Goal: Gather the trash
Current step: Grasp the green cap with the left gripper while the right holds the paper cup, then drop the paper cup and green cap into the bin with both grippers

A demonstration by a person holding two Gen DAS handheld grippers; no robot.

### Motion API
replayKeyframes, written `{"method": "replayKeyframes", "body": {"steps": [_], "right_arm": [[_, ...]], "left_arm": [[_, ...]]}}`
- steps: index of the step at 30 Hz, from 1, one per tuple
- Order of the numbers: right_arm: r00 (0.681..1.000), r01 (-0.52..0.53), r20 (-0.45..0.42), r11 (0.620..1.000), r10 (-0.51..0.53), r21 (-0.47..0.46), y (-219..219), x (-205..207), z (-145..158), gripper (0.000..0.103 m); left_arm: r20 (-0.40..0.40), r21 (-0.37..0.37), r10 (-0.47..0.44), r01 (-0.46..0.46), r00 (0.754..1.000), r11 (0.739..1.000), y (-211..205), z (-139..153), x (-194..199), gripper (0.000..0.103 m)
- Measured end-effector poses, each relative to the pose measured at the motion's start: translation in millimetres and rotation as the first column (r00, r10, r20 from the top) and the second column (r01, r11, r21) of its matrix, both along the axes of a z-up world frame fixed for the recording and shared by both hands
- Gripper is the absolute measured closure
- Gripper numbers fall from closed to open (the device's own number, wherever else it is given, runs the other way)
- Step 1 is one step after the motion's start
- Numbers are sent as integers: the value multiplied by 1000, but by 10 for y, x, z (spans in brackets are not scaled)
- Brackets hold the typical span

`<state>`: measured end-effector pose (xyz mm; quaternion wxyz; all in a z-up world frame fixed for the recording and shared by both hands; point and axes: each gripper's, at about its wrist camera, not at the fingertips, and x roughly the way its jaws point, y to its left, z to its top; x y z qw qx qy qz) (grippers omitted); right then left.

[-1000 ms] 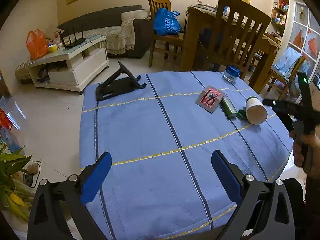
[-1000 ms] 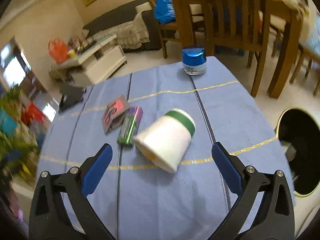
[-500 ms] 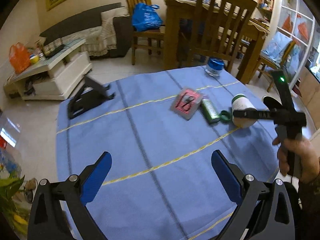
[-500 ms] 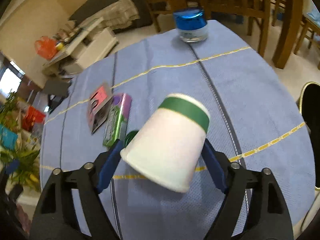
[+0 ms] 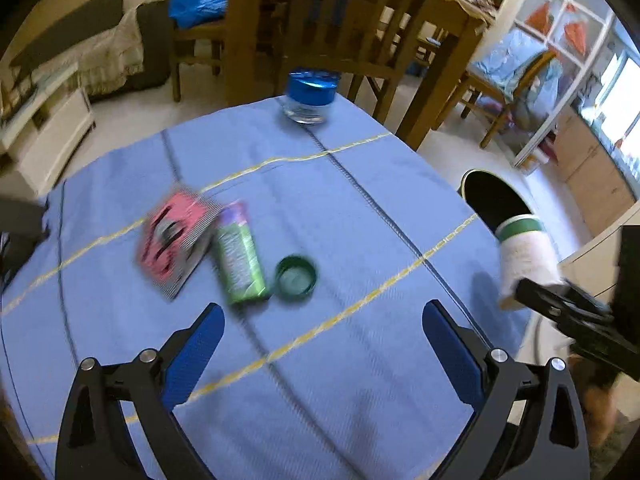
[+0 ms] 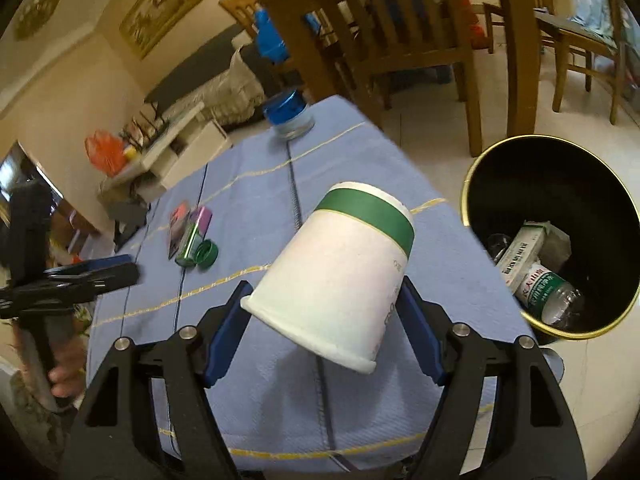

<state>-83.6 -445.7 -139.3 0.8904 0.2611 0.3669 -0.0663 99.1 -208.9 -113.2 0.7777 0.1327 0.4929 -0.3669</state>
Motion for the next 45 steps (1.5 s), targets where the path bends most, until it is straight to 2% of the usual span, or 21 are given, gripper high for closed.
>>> {"method": "replayKeyframes", "body": {"steps": [3,5,7,8,9,10,11,13,15,16,17,22,25,28,32,35,36,37,38,40,45], "right_arm": [[999,4,32,1000,-4,6,-68,-89,46,31],[999,-2,51,1000,1,2,-85,-126,77,31],[998,-3,66,1000,3,10,-100,-145,85,31],[997,-2,71,1000,1,20,-104,-155,76,31],[997,0,76,999,-3,35,-122,-160,64,31],[997,2,78,999,-5,43,-125,-161,52,31],[997,1,81,998,-6,55,-138,-160,41,31],[997,1,82,998,-6,63,-140,-154,28,30],[997,0,81,998,-5,63,-126,-146,27,30],[997,1,81,998,-6,64,-121,-147,26,30],[997,2,81,998,-7,65,-122,-152,31,30],[996,11,82,998,-17,63,-141,-170,46,30],[996,12,85,997,-18,74,-122,-157,47,30],[996,5,87,997,-11,72,-81,-137,56,29],[996,1,86,997,-7,74,-34,-127,66,29],[996,2,88,998,-8,68,-29,-138,74,29],[996,4,90,998,-10,66,-32,-144,79,29],[996,9,92,998,-15,64,-44,-155,82,29],[995,12,94,998,-18,64,-60,-164,84,29],[995,21,96,997,-28,68,-101,-178,72,29],[994,33,103,996,-41,79,-144,-213,81,29]], "left_arm": [[-17,14,39,-39,999,999,-55,-136,116,10],[-33,-9,58,-58,998,998,-19,-142,165,12],[-35,-69,-4,1,999,998,-65,-64,142,12],[6,-73,-36,36,999,997,-105,-13,105,12],[57,-53,-70,73,996,996,-180,8,73,12],[51,-43,-89,91,995,995,-231,-31,86,12],[24,-37,-96,97,995,995,-269,-81,126,14],[-51,-6,-96,95,994,995,-374,-258,240,24],[-70,43,-69,73,995,996,-407,-388,328,26],[-39,72,-53,55,998,996,-411,-389,342,26],[-40,80,-53,56,998,995,-410,-383,346,26],[-125,36,-15,20,992,999,-216,-327,509,23],[-147,41,2,4,989,999,-112,-314,555,20],[-157,67,17,-6,987,998,-161,-333,581,14],[-177,116,47,-27,983,993,-357,-377,657,14],[-128,180,85,-62,988,982,-492,-399,645,17],[-102,195,90,-69,991,978,-505,-400,620,22],[-58,222,92,-77,994,972,-522,-403,589,34],[-22,244,96,-88,995,966,-532,-402,572,41],[-5,241,104,-100,995,965,-523,-359,578,73],[-28,226,133,-123,991,966,-393,-324,580,73]]}}
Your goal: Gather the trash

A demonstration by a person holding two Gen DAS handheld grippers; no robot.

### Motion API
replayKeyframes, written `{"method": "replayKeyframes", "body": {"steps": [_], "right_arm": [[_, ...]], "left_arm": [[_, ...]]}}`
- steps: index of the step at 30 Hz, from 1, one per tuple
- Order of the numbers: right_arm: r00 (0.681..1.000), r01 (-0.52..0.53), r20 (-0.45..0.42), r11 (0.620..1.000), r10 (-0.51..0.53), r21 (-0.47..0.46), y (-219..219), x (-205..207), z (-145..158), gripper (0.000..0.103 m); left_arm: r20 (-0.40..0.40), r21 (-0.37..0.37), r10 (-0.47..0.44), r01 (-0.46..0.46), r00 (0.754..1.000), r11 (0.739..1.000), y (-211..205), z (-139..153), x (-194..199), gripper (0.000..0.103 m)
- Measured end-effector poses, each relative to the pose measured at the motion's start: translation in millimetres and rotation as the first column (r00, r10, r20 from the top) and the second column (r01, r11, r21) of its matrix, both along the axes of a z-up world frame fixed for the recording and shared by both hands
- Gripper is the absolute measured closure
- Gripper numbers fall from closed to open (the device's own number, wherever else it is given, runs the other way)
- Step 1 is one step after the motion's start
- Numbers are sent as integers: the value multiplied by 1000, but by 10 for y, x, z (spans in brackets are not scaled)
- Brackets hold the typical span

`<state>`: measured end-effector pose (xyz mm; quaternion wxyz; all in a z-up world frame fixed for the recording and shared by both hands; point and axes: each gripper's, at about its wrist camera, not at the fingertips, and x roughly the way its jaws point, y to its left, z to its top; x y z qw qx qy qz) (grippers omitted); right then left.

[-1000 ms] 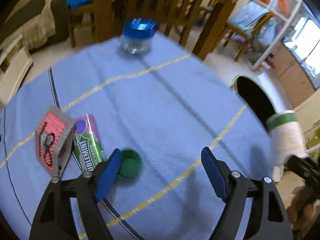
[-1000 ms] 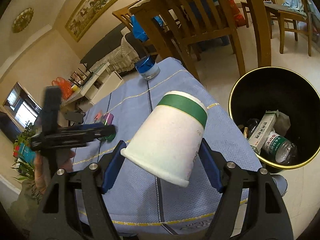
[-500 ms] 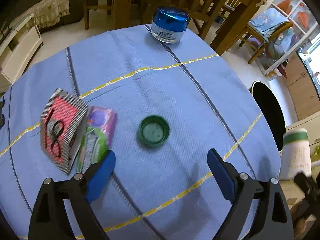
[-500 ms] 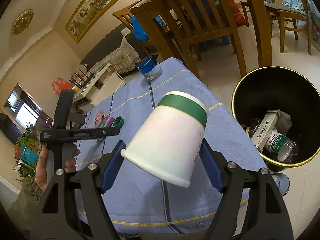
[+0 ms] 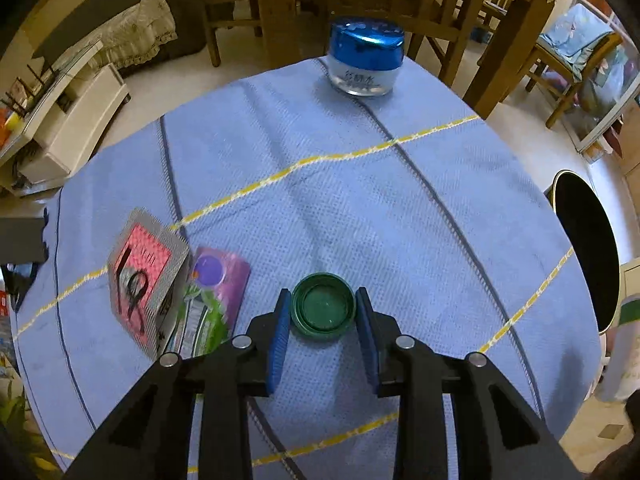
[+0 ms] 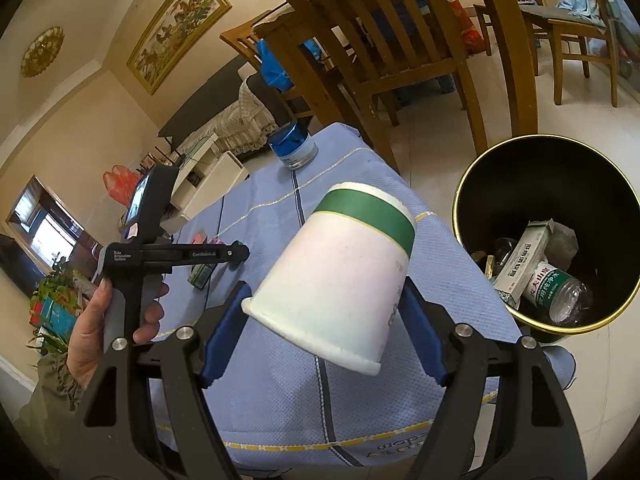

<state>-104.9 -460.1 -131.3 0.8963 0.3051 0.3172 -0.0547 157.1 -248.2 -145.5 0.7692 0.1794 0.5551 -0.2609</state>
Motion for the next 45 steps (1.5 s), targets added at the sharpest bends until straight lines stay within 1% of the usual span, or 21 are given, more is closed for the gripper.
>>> {"method": "replayKeyframes", "body": {"steps": [2,4,7,10,15,19,21,22,23,24,25,27,29,33,35,36,37,39,40,43,45], "right_arm": [[1000,9,9,1000,-9,-12,-17,-35,31,29],[1000,18,12,999,-18,-26,-41,-60,59,29],[999,43,20,997,-42,-60,-111,-127,107,29],[995,97,-11,985,-99,-144,-253,-196,102,29],[977,175,-98,973,-191,-148,-741,-264,-72,29],[963,240,-69,946,-260,-220,-1032,-363,87,29],[957,263,-51,929,-285,-261,-1180,-369,166,26],[953,262,-78,924,-293,-277,-1279,-318,140,23],[947,264,-108,922,-304,-283,-1369,-276,84,12],[938,278,-128,918,-323,-285,-1421,-269,44,7],[927,297,-144,913,-346,-280,-1478,-265,12,7],[927,324,-121,920,-355,-220,-1605,-373,-52,7],[921,357,-90,912,-380,-202,-1653,-517,-81,6],[888,439,-73,883,-455,-163,-1821,-846,-202,6],[869,479,-74,869,-489,-126,-1951,-1023,-282,6],[861,493,-75,862,-503,-118,-1991,-1104,-307,6],[851,511,-76,852,-520,-113,-2038,-1186,-329,6],[840,528,-76,842,-537,-108,-2065,-1309,-344,6],[835,537,-75,837,-545,-105,-2088,-1369,-354,6],[828,547,-80,830,-555,-106,-2104,-1483,-377,6],[826,549,-84,829,-558,-108,-2083,-1508,-396,6]], "left_arm": [[-22,-29,15,-16,1000,999,90,37,-38,73],[-77,-107,33,-41,997,993,174,82,-99,73],[-87,-160,21,-35,996,986,153,137,-246,73],[-60,-160,-47,37,997,987,-38,212,-519,73],[-2,-174,-185,181,983,968,-440,334,-977,73],[64,-163,-272,279,960,947,-765,393,-1289,73],[78,-156,-302,311,950,938,-933,394,-1400,73],[79,-156,-313,322,946,934,-1033,382,-1443,73],[82,-156,-320,330,944,931,-1089,356,-1475,73],[90,-153,-334,344,938,926,-1166,361,-1527,73],[99,-150,-347,358,933,922,-1239,357,-1561,73],[118,-135,-369,383,922,914,-1344,358,-1655,73],[124,-129,-386,401,914,907,-1449,348,-1700,73],[137,-132,-418,435,898,891,-1723,398,-1763,73],[141,-154,-442,461,886,874,-1902,465,-1793,72],[148,-163,-449,469,881,868,-1977,503,-1816,63],[171,-165,-451,476,876,864,-2052,552,-1835,45],[244,-155,-429,472,870,868,-2126,631,-1885,31],[279,-148,-427,478,860,866,-2147,669,-1927,31],[279,-156,-454,507,846,848,-2124,671,-2007,31],[297,-148,-449,505,843,850,-2040,666,-2028,31]]}}
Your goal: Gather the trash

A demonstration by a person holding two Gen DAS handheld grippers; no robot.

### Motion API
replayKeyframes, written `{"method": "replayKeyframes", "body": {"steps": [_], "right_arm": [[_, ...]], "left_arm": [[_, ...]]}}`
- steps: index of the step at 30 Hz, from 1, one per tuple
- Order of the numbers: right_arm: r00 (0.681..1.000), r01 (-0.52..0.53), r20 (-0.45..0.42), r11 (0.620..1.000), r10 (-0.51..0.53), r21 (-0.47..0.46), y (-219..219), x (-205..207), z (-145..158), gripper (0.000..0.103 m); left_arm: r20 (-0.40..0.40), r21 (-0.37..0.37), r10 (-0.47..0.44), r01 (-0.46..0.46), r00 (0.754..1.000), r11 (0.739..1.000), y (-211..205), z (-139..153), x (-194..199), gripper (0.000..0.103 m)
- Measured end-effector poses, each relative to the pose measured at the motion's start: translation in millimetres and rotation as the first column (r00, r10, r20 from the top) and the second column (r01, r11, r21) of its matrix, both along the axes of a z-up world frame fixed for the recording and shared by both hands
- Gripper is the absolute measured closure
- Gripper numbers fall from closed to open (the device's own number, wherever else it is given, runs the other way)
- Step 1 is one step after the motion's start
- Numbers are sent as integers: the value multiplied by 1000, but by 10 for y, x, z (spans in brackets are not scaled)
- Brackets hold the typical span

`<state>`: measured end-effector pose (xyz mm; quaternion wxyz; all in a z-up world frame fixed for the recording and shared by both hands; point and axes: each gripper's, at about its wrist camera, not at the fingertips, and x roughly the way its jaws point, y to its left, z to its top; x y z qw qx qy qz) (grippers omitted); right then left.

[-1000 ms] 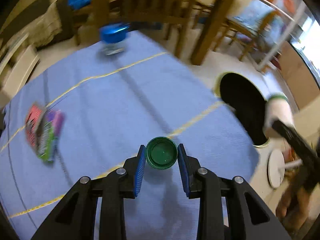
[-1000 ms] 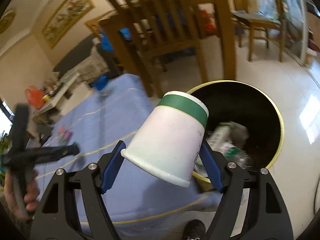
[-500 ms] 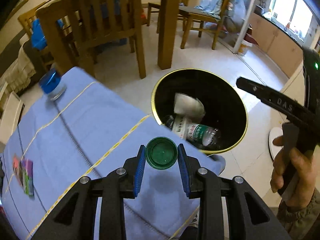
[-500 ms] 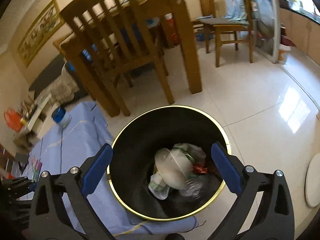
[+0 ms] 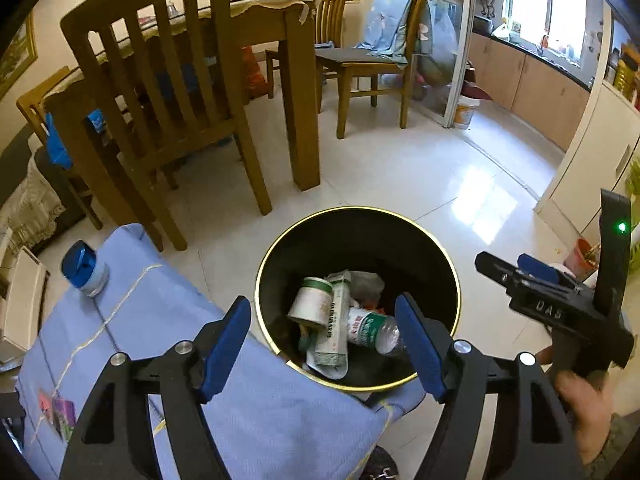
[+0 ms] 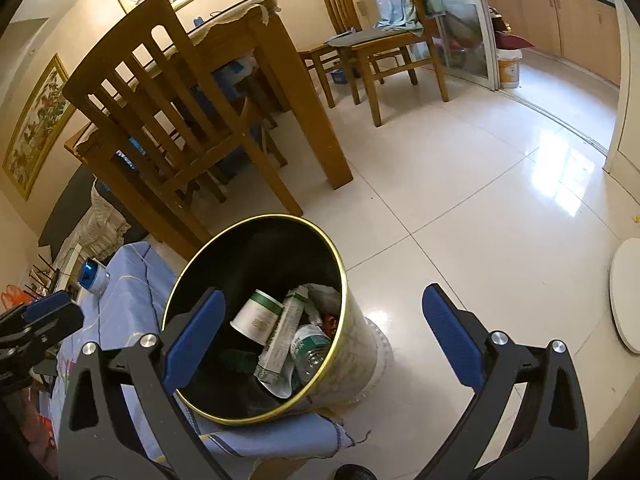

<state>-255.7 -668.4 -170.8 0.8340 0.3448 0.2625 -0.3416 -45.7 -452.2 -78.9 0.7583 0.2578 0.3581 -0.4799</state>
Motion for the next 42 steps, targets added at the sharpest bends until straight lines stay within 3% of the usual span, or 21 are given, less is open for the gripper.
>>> {"method": "replayKeyframes", "body": {"steps": [6,9,13,17,21,23,26,30,32,34,37,39,42], "right_arm": [[1000,-18,-4,1000,18,8,107,63,2,6],[999,-48,1,999,48,-1,246,188,85,6],[995,-99,8,995,100,-22,486,394,229,6],[983,-182,6,982,183,-44,833,710,406,6],[954,-299,-5,952,299,-69,1282,1107,557,6],[923,-384,-31,920,383,-81,1597,1377,604,6],[864,-504,-59,859,500,-89,2082,1767,640,6],[704,-710,-127,691,699,-134,2910,2339,667,6],[611,-791,-186,591,769,-157,3326,2626,650,6],[541,-840,-212,531,814,-109,3651,2945,589,10],[515,-853,-208,521,831,-29,3912,3372,499,37],[525,-841,-271,541,807,-20,4058,3615,402,42],[557,-806,-284,591,781,43,4159,3843,259,51]], "left_arm": [[95,-71,31,-24,995,997,491,199,-73,29],[188,-120,77,-55,979,991,757,362,-114,19],[269,-199,157,-104,950,975,1205,607,-61,19],[268,-221,244,-187,932,957,1616,724,154,8],[166,-218,362,-324,917,921,2316,729,630,7],[138,-216,429,-395,893,893,2652,729,842,7],[79,-213,547,-522,834,826,3289,697,1240,7],[82,-235,685,-654,724,719,3993,718,1538,7],[59,-240,714,-684,698,689,4215,725,1613,7],[11,-241,741,-717,672,654,4423,693,1690,7],[-54,-235,759,-747,649,622,4624,605,1803,7],[-87,-225,762,-758,642,613,4707,517,1835,7],[-66,-205,762,-756,644,622,4723,433,1852,7]]}}
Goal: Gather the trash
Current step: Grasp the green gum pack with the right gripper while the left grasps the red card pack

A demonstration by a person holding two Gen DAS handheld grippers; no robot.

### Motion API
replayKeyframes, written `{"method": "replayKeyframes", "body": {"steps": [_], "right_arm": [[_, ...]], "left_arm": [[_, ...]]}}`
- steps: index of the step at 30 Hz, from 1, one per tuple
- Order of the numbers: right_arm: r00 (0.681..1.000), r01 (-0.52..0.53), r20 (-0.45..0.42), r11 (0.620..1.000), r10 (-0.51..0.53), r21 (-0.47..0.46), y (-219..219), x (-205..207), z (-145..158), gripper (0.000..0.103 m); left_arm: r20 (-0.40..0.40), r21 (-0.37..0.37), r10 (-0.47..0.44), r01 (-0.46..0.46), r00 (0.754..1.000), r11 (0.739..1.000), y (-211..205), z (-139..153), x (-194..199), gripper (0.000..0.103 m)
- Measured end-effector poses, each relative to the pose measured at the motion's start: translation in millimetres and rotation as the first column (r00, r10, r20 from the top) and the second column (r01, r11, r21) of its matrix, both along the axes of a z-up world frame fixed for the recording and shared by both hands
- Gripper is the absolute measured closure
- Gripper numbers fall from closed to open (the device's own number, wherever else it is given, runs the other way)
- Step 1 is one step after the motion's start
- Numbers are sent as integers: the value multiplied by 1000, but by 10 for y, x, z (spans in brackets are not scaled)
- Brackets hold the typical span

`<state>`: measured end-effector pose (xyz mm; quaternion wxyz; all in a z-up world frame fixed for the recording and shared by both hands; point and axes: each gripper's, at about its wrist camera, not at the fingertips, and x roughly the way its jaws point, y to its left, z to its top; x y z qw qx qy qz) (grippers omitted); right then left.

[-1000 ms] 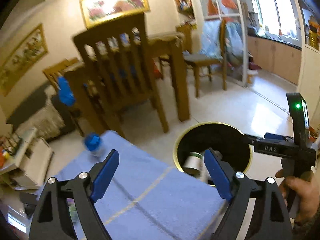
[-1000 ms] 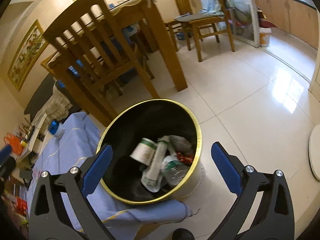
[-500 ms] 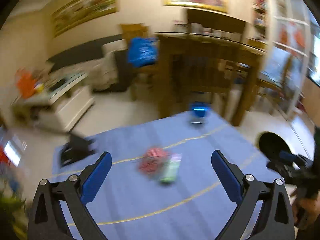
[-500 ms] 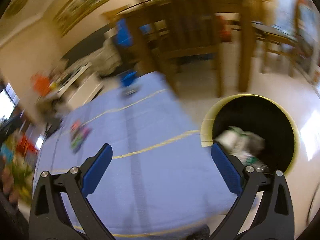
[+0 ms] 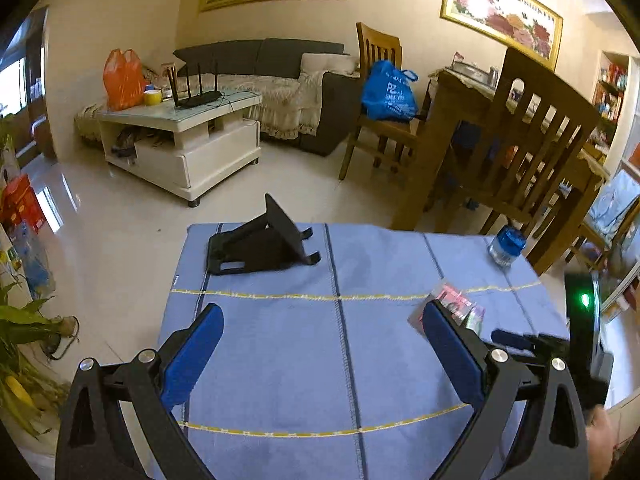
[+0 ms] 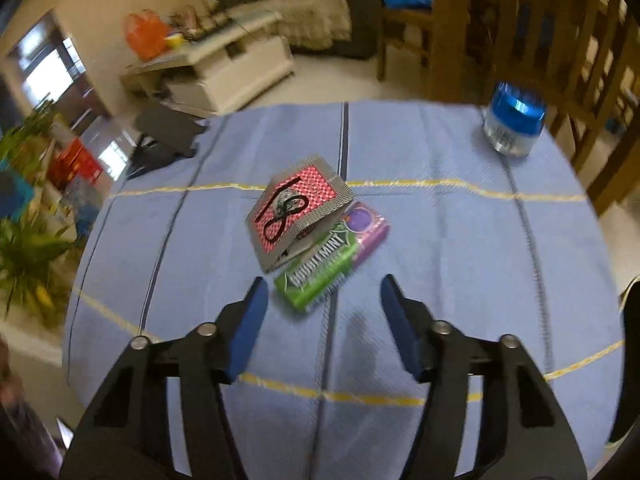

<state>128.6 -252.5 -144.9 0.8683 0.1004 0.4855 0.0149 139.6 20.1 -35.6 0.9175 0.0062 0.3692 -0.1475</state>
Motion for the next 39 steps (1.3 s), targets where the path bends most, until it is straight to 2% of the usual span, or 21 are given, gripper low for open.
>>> {"method": "replayKeyframes", "body": {"steps": [3,6,8,11,15,20,23,25,26,29,31,32,34,35,36,37,39], "right_arm": [[999,38,-38,999,-38,6,35,111,-116,52],[995,53,-82,997,-57,-54,129,219,-232,55],[996,42,-73,995,-48,-89,152,151,-222,60],[998,13,-62,995,-19,-94,99,4,-219,66],[999,18,-50,997,-21,-69,-283,-295,-238,70],[998,50,-41,999,-51,-18,-841,-831,-247,72],[997,73,-34,997,-73,11,-1069,-1147,-258,71],[996,93,-23,993,-92,67,-1200,-1279,-268,73],[995,98,-19,992,-97,81,-1224,-1304,-261,73],[995,101,-3,991,-101,91,-1246,-1376,-256,73],[995,99,7,992,-100,78,-1235,-1403,-244,73],[995,99,10,992,-100,77,-1235,-1403,-243,73],[995,101,18,992,-102,81,-1222,-1414,-245,73],[994,103,22,991,-105,90,-1237,-1425,-247,73],[994,104,22,990,-107,95,-1229,-1420,-239,74],[994,105,24,989,-108,104,-1243,-1428,-241,74],[994,106,26,988,-110,113,-1264,-1445,-247,74]], "left_arm": [[-3,20,-8,8,1000,1000,-36,-71,-16,7],[-14,26,-26,27,1000,999,-104,-130,21,7],[-11,40,-41,41,999,998,-162,-161,31,7],[-9,70,-65,65,998,995,-289,-227,50,7],[-21,95,-128,129,992,987,-583,-332,113,7],[-24,191,-208,209,978,959,-1143,-538,221,7],[-44,254,-286,288,957,923,-1470,-713,296,7],[-55,316,-355,354,933,880,-1672,-838,346,7],[-63,325,-378,377,924,867,-1727,-870,355,7],[-115,326,-472,482,874,813,-1850,-985,381,7],[-134,334,-494,508,859,794,-1892,-1060,419,8],[-156,332,-504,525,850,783,-1911,-1114,448,10],[-204,332,-510,549,836,767,-1939,-1239,497,31],[-205,298,-510,550,835,781,-1917,-1244,518,33],[-214,260,-514,556,831,790,-1895,-1246,543,47],[-231,225,-525,570,819,790,-1876,-1250,550,47],[-220,226,-520,562,825,796,-1849,-1268,510,47]]}}
